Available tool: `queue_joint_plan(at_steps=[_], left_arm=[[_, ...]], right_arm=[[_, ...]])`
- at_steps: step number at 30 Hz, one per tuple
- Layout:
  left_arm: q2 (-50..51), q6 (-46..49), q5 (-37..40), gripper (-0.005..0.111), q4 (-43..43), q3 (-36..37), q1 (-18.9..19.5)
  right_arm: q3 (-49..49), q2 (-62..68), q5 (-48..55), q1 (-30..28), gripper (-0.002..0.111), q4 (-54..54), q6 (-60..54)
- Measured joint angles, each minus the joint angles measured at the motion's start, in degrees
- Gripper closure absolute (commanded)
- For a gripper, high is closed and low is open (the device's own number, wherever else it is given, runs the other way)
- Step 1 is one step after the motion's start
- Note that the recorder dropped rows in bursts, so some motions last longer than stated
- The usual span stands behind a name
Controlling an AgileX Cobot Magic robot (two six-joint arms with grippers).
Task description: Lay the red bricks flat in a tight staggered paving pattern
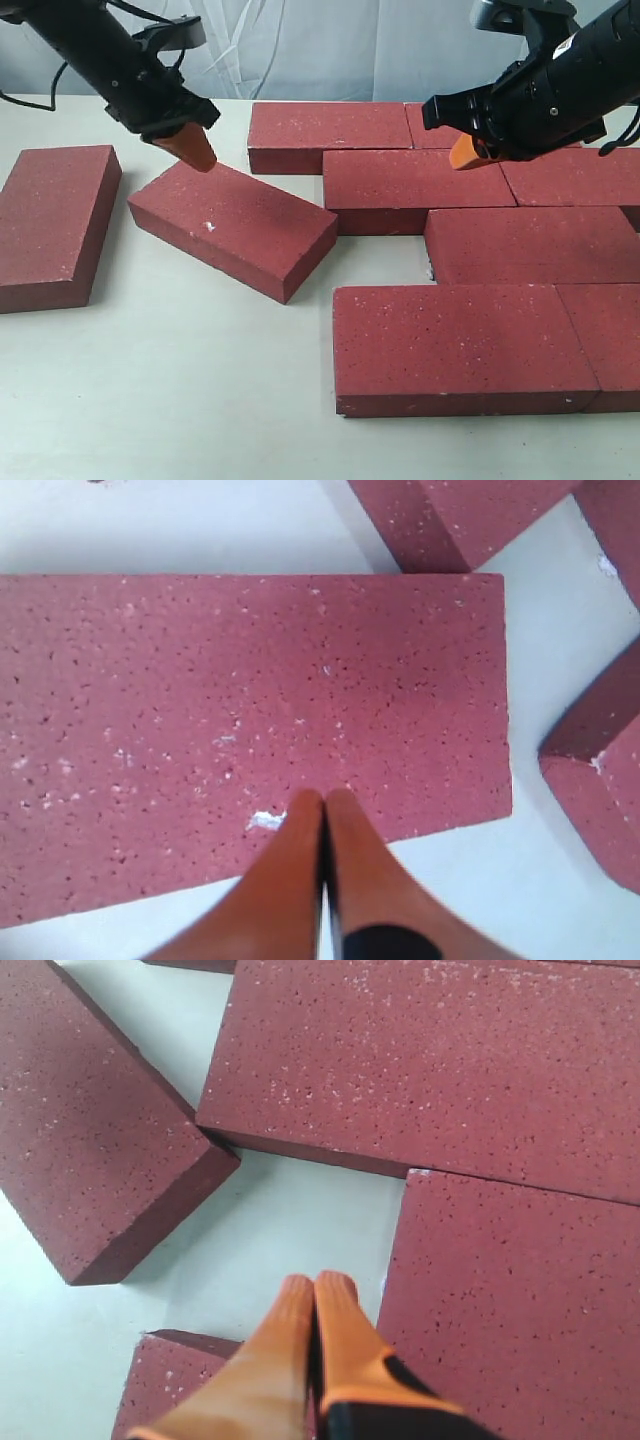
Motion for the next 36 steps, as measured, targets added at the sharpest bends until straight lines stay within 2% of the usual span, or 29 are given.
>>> queue_joint_plan(at_steps=[5,16,20,25,28,31,36], left_arm=[[-0.90,3.13,1.79,0.107,2.78,0.00,-2.71],[-1.00,6.28,3.12,0.107,13.27,0.30,-12.46],[-2.36,7.32,3.12,0.107,13.97,3.71,-14.66],[-5.62,9.90,3.12,0.107,14.40,11.96,-16.39],[-7.53,12.85,0.23,0.107,14.51,17.33,-16.49],[-8.87,14.86,-6.50,0.107,14.62,21.80,-16.49],[-9.04,18.61,-14.04,0.107,13.39,26.21,-16.49]], right_arm=[[0.00,0.00,0.00,0.00,0.109,0.00,0.00],[0.00,0.00,0.00,0.00,0.109,0.00,0.00],[0.00,0.00,0.43,0.00,0.109,0.00,0.00],[0.00,0.00,0.67,0.00,0.109,0.00,0.00],[0.00,0.00,0.67,0.00,0.109,0.00,0.00],[0.00,0.00,0.71,0.00,0.109,0.00,0.00],[0.00,0.00,0.71,0.00,0.109,0.09,0.00]])
